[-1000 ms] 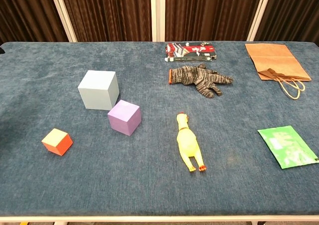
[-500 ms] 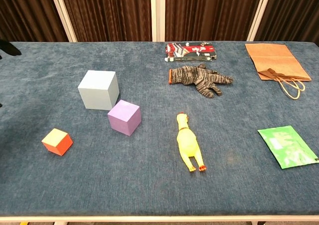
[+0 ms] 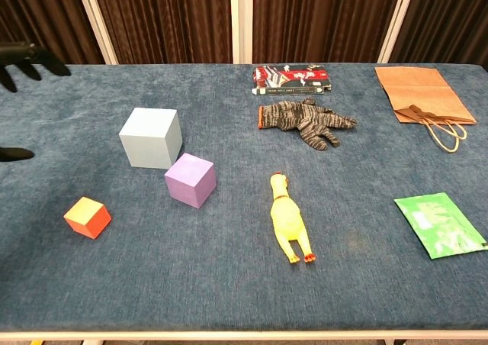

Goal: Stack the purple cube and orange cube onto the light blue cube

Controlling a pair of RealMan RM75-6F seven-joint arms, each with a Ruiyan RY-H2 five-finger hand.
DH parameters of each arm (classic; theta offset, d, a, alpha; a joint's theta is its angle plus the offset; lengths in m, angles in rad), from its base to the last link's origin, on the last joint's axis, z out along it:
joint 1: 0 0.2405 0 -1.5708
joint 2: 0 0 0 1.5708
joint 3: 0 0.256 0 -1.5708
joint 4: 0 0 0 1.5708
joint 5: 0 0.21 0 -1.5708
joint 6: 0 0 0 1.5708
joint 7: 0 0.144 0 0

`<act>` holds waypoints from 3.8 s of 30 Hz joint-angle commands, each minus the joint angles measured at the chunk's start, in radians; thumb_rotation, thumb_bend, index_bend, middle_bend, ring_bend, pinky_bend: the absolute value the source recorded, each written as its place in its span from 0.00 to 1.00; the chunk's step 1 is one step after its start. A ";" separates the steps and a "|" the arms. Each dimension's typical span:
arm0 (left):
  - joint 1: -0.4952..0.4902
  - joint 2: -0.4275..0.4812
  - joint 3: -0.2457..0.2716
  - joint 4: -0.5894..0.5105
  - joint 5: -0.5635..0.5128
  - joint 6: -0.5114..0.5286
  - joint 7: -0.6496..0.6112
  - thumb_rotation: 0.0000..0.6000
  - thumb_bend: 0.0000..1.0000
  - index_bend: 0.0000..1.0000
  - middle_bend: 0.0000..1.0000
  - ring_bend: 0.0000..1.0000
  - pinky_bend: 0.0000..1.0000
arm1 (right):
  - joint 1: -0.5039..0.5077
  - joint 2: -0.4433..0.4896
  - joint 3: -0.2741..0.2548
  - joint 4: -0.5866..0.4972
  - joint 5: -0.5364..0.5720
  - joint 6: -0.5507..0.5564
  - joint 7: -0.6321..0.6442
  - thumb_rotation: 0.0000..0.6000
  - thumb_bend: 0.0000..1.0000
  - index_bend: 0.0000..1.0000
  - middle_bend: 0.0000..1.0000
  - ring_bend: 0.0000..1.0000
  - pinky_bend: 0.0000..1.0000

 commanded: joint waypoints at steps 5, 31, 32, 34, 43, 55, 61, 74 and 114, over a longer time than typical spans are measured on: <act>-0.070 0.020 -0.009 -0.135 0.048 -0.073 0.127 1.00 0.13 0.29 0.34 0.28 0.36 | -0.006 0.017 0.020 0.004 0.020 0.017 0.054 1.00 0.23 0.07 0.04 0.00 0.00; -0.379 -0.182 -0.069 0.097 -0.065 -0.453 0.176 1.00 0.16 0.31 0.39 0.28 0.37 | -0.018 0.014 0.037 0.023 0.002 0.064 0.118 1.00 0.23 0.07 0.01 0.00 0.00; -0.385 -0.186 -0.068 0.106 -0.068 -0.458 0.172 1.00 0.16 0.31 0.39 0.28 0.37 | -0.018 0.013 0.036 0.023 -0.001 0.065 0.117 1.00 0.23 0.07 0.01 0.00 0.00; -0.402 -0.187 -0.064 0.123 -0.074 -0.480 0.154 1.00 0.17 0.31 0.39 0.28 0.37 | -0.019 0.013 0.034 0.022 -0.003 0.064 0.115 1.00 0.23 0.07 0.01 0.00 0.00; -0.455 -0.206 -0.041 0.216 -0.054 -0.510 0.099 1.00 0.22 0.31 0.41 0.28 0.37 | -0.019 0.013 0.033 0.026 -0.009 0.066 0.119 1.00 0.23 0.07 0.01 0.00 0.00; -0.487 -0.257 -0.014 0.317 -0.038 -0.498 0.071 1.00 0.26 0.34 0.48 0.30 0.37 | -0.019 0.016 0.039 0.027 -0.004 0.068 0.126 1.00 0.23 0.07 0.01 0.00 0.00; -0.491 -0.270 -0.002 0.342 -0.030 -0.478 0.056 1.00 0.26 0.35 0.52 0.31 0.37 | -0.021 0.016 0.038 0.030 -0.004 0.070 0.130 1.00 0.23 0.07 0.01 0.00 0.00; -0.469 -0.164 0.004 0.182 -0.068 -0.439 0.094 1.00 0.27 0.35 0.55 0.33 0.39 | -0.025 0.015 0.036 0.033 -0.009 0.077 0.137 1.00 0.23 0.07 0.01 0.00 0.00; -0.677 0.060 -0.094 0.005 -0.731 -0.546 0.377 1.00 0.27 0.36 0.58 0.36 0.41 | -0.018 0.013 0.030 0.026 -0.016 0.063 0.102 1.00 0.23 0.07 0.01 0.00 0.00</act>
